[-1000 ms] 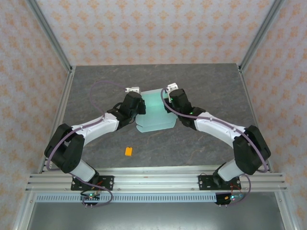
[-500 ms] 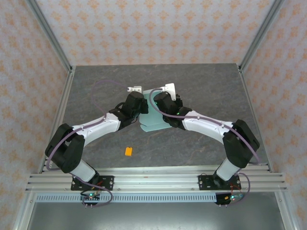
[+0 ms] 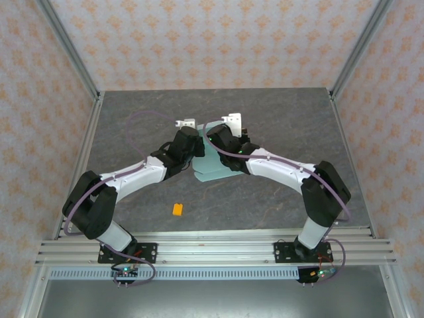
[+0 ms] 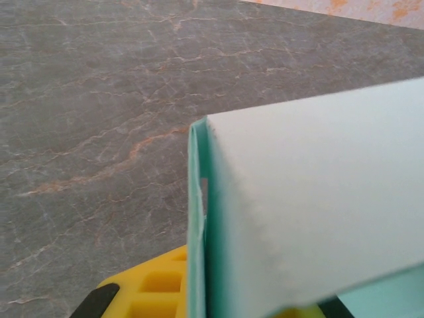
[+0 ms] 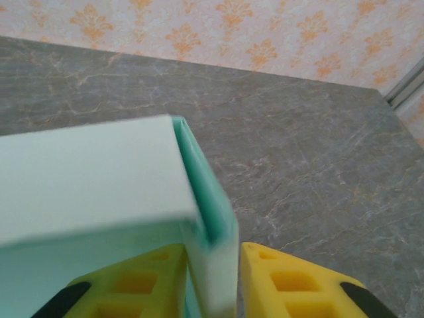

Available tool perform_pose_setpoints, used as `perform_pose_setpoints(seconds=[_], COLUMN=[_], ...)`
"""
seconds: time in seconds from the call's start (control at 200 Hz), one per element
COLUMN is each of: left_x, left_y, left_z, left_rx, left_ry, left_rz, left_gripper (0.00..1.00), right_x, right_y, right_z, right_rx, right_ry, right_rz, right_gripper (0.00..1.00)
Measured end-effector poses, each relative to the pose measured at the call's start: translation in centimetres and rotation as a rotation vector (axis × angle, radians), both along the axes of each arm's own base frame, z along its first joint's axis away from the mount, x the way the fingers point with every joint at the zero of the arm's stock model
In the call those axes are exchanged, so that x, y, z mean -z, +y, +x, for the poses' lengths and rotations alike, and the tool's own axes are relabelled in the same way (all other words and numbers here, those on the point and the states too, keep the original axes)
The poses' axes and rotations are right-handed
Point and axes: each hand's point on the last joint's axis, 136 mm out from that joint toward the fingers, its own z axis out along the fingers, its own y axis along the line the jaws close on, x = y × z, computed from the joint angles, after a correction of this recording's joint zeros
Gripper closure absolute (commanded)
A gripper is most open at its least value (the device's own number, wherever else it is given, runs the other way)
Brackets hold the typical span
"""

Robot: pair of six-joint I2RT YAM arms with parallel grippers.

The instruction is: Fold the paper box

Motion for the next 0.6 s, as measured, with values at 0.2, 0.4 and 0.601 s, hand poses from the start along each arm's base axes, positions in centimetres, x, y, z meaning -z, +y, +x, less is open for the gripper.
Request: perform_pose_setpoints(seconds=[0.2,0.4,0.601], left_x=[0.2,0.5,0.9], left_y=[0.3,0.5,0.7], left_z=[-0.1,-0.2,-0.4], left_rx=[-0.007,-0.01,-0.009], left_ry=[0.008,0.022,0.037], left_rz=[0.009,0.021,0.033], left_gripper=[1.0,1.0,1.0], right_x=[-0.1,-0.5,-0.1], right_y=[-0.3,0.9,2.7], right_z=[-0.4,-0.7,-1.6], right_rx=[-0.103,-0.206,-0.301], right_ry=[0.067,0.117,0.172], right_rz=[0.122,0.222,0.281], right_gripper=[0.5,0.34,0.28])
